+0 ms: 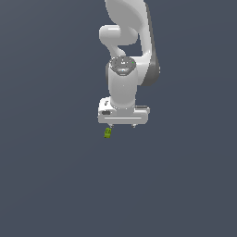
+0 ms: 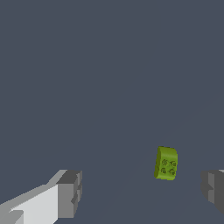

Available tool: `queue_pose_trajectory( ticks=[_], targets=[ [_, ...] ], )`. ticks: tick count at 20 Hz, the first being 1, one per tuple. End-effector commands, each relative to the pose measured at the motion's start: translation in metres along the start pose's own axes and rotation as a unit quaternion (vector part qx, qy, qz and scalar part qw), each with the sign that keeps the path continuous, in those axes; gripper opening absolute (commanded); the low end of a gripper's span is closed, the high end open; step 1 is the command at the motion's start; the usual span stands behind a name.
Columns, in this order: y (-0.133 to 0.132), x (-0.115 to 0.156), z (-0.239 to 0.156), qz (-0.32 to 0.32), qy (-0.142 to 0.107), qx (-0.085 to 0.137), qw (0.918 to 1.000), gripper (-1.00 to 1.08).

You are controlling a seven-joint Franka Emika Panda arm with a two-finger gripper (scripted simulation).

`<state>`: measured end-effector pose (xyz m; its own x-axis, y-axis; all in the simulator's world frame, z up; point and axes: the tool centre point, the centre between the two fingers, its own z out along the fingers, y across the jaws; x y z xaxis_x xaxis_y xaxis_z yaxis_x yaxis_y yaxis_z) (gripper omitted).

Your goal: Pick up the object and move it to a goal position.

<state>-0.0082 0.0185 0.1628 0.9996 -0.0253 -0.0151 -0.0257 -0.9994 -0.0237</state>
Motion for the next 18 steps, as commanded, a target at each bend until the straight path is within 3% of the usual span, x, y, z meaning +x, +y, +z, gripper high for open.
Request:
queue_pose_trajectory(
  ticks=[1,10,18],
  targets=[
    [0.000,0.000,0.000,0.000,0.000,0.000,1.0000,1.00],
    [0.014,0.000,-0.011,0.027,0.000,0.012,0.9996,1.00],
    [0.020,-0.003,-0.001,0.030,0.001,0.010,0.9995,1.00]
  ],
)
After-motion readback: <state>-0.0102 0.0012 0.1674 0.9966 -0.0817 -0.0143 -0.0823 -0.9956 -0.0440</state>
